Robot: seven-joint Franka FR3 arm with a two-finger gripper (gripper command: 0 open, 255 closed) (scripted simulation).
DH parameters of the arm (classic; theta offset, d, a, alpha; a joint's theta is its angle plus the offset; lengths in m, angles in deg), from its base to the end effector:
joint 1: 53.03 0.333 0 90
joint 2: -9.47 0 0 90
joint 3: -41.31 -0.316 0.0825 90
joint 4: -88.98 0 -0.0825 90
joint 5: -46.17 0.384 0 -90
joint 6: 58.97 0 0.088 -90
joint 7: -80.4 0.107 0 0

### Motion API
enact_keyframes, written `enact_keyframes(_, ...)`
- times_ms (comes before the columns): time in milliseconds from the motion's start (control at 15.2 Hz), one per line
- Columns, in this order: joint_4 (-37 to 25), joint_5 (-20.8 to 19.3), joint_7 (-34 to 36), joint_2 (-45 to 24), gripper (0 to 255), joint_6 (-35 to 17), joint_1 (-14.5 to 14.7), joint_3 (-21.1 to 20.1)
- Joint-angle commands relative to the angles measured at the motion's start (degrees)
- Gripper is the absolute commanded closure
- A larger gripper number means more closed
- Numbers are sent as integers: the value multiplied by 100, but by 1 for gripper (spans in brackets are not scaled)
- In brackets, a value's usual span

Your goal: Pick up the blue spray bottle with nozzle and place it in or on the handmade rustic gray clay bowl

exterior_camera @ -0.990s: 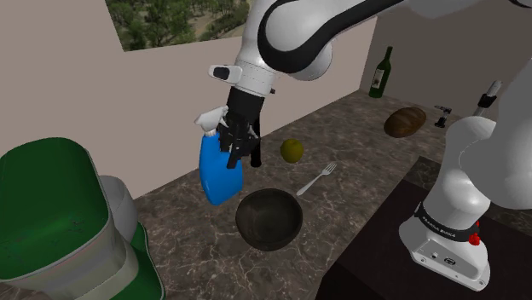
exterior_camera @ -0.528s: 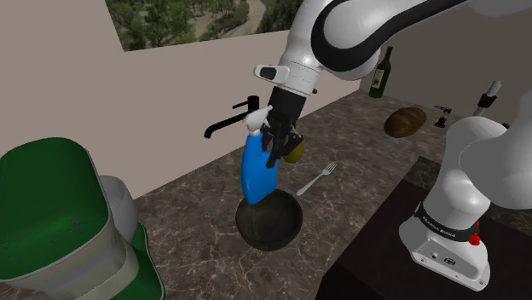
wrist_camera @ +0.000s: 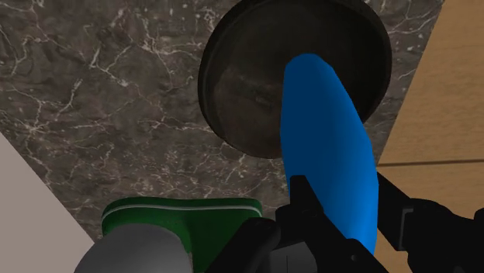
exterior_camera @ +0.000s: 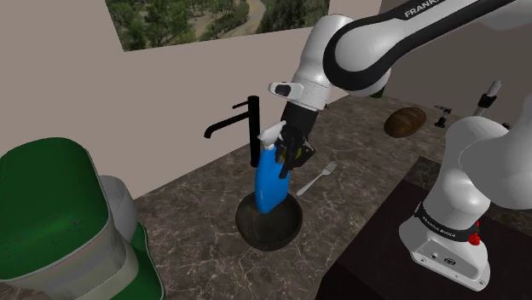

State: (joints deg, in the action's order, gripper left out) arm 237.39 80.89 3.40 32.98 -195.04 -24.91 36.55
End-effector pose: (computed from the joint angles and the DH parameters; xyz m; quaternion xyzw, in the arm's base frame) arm 0.3495 0.2331 0.4165 -0.7075 -0.6677 -0.1683 0.1592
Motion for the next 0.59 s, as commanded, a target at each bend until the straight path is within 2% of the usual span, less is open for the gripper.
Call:
enact_keyframes(0,94,94,-110,-85,255,-169,37,5)
enact_keyframes(264,216,271,-311,-271,255,-451,109,18)
enact_keyframes(528,216,271,-311,-271,255,-451,109,18)
